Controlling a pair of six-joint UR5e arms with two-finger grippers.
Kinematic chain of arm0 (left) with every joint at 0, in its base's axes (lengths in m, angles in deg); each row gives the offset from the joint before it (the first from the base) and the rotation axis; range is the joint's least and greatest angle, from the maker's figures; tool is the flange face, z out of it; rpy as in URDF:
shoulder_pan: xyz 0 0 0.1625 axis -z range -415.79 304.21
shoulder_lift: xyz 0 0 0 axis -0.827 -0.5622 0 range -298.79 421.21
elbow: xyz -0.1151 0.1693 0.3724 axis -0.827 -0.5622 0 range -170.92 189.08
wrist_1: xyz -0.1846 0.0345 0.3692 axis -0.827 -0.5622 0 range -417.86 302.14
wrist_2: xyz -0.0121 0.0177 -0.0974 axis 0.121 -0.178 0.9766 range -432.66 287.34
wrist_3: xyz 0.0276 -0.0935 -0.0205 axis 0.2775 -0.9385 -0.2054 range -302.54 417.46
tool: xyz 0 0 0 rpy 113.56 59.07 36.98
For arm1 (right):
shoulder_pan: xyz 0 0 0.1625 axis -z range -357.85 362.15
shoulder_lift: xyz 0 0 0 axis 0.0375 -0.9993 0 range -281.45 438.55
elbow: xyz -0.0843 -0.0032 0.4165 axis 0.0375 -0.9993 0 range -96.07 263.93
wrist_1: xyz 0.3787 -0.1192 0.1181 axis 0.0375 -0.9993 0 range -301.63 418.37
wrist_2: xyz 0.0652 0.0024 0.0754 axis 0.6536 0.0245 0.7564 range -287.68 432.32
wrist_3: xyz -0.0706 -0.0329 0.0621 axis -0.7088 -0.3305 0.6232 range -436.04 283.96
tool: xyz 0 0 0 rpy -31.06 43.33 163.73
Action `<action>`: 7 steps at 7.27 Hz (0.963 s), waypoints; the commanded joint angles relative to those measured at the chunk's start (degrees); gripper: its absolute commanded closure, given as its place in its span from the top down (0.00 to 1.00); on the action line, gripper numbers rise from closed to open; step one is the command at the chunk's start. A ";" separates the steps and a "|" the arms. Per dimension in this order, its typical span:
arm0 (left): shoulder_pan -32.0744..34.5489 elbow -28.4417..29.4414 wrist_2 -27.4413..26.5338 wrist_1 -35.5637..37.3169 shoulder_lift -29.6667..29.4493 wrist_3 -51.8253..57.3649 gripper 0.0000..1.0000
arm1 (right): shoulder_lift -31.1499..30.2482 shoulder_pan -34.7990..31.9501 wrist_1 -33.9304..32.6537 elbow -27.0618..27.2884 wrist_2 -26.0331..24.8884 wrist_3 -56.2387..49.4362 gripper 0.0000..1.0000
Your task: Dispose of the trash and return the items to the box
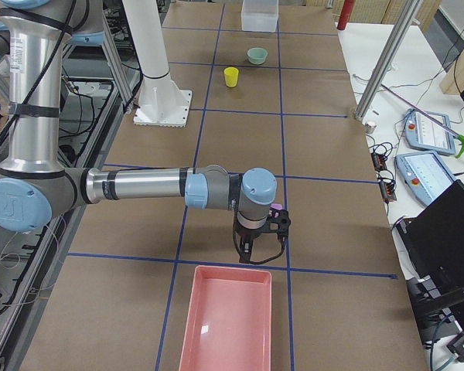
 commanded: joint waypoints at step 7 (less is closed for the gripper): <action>-0.44 -0.61 1.75 -2.55 -0.09 -8.47 0.98 | 0.09 0.00 0.00 0.17 0.09 0.09 1.00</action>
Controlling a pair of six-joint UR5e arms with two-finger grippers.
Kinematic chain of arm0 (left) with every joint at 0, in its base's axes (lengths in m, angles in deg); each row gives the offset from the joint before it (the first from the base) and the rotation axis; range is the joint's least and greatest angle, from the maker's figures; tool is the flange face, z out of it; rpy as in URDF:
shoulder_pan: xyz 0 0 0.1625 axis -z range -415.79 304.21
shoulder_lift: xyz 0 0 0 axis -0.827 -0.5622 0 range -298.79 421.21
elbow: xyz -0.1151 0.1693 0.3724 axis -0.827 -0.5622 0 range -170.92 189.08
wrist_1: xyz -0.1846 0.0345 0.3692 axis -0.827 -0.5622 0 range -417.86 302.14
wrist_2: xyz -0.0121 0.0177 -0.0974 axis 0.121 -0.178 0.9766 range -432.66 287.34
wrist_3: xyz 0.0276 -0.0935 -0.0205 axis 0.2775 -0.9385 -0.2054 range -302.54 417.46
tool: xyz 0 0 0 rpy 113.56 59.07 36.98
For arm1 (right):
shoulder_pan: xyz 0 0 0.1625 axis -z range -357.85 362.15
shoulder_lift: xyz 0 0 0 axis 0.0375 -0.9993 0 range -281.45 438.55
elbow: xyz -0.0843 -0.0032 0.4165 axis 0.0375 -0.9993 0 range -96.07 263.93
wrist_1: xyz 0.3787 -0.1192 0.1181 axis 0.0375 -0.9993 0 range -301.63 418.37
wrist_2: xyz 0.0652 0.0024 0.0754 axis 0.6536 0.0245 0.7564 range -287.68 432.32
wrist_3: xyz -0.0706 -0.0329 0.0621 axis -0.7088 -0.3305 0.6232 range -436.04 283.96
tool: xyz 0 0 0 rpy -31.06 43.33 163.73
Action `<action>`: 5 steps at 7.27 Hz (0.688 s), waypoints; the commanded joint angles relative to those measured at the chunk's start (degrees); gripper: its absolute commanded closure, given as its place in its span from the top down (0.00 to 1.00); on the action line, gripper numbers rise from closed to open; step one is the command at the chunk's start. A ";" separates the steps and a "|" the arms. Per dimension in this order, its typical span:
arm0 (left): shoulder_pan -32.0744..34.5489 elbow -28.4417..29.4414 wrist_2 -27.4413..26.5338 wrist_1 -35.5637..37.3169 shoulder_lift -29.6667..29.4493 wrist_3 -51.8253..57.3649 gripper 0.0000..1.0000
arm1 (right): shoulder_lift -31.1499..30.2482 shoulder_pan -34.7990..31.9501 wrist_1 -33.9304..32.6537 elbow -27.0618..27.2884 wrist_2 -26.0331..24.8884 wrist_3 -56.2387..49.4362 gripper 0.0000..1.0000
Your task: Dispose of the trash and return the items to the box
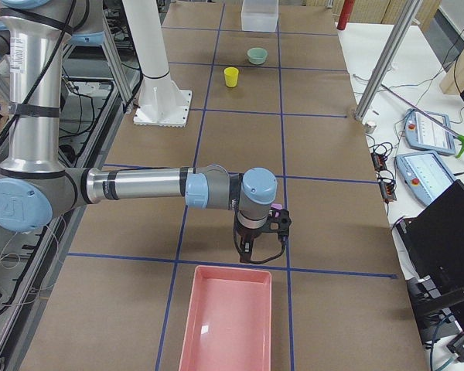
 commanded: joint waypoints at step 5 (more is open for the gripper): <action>-18.65 -18.10 -1.85 -2.71 0.21 -29.28 0.98 | 0.58 0.70 2.28 0.43 0.10 0.18 1.00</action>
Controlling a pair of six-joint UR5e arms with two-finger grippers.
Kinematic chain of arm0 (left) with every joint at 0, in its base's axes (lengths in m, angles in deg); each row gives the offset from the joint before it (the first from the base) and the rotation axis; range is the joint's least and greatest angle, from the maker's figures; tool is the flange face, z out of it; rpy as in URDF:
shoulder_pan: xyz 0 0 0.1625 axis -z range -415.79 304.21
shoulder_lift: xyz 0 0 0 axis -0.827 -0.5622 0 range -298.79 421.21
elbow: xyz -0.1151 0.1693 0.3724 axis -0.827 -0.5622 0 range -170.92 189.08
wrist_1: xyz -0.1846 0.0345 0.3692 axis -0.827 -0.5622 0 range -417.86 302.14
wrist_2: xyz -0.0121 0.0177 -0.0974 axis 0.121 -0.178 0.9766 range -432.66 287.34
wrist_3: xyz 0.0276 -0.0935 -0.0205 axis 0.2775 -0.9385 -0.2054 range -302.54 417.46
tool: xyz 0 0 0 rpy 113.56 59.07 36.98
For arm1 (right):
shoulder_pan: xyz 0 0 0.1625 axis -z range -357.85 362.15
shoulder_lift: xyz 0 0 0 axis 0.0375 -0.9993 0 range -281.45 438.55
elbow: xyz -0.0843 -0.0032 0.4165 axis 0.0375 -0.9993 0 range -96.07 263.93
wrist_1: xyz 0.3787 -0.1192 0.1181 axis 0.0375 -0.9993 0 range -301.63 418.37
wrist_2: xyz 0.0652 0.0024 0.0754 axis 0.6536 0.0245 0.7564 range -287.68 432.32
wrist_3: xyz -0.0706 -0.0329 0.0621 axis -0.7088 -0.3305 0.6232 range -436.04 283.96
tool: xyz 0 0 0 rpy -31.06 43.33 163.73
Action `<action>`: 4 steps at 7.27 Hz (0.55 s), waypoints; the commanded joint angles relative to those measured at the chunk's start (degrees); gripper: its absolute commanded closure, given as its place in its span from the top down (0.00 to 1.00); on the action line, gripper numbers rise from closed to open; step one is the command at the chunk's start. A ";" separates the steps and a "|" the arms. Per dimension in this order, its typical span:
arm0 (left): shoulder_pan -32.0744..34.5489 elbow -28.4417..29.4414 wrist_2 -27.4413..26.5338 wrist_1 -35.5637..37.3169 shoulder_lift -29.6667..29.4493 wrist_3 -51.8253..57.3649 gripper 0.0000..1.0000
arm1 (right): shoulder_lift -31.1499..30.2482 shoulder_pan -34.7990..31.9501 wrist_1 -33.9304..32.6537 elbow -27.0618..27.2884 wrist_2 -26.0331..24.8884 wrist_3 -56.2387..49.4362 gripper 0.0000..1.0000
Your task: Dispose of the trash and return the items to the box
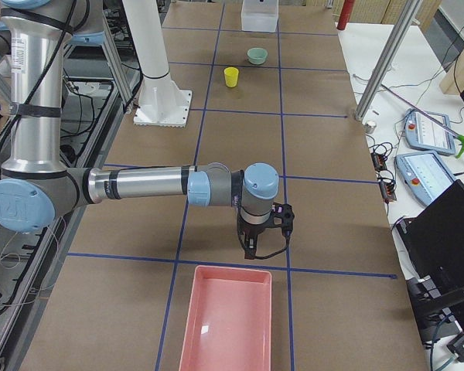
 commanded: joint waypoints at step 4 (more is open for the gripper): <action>-41.09 -13.94 -19.83 -0.10 -11.14 -48.16 0.98 | 0.30 0.95 0.36 0.24 0.67 0.11 1.00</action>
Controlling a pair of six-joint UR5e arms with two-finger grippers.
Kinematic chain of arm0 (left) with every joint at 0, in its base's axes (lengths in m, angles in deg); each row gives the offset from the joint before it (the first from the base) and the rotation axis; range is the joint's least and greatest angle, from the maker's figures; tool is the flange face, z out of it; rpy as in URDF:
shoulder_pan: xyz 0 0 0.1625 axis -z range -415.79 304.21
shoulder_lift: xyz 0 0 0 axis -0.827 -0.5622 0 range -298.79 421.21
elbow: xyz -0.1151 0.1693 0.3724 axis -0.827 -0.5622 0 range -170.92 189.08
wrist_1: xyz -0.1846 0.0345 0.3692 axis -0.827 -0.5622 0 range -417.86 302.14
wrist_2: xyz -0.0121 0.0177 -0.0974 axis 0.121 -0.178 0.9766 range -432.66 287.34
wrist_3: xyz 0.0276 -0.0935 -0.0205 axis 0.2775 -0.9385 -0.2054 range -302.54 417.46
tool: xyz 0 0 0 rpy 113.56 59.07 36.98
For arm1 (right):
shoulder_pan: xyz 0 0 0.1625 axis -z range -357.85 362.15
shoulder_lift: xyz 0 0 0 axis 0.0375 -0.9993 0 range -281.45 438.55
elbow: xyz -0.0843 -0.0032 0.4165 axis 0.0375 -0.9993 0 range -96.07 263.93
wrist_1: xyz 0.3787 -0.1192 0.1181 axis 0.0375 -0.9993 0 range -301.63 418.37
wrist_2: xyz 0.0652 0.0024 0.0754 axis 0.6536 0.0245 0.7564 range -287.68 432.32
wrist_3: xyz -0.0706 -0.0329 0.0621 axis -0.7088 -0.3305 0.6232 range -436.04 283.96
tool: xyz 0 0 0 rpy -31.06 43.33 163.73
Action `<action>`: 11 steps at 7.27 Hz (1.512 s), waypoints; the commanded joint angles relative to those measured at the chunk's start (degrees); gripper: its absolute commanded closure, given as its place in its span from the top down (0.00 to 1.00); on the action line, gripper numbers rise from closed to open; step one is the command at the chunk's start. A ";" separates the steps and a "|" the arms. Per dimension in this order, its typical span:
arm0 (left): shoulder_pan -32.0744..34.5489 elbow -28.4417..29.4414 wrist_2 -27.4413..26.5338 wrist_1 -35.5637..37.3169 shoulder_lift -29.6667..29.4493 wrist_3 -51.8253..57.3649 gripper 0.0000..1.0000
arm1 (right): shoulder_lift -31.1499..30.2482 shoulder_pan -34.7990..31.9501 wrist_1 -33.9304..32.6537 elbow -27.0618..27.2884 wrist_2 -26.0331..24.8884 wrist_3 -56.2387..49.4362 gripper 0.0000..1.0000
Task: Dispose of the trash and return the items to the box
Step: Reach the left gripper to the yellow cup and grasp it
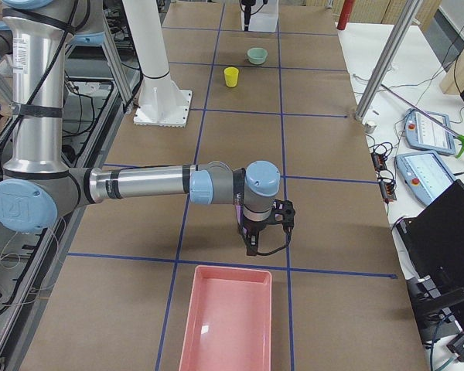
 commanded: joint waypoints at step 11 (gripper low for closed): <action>-18.00 14.97 -11.15 -8.54 -11.48 -16.20 0.81 | 0.01 0.48 0.01 -0.11 0.95 -0.28 1.00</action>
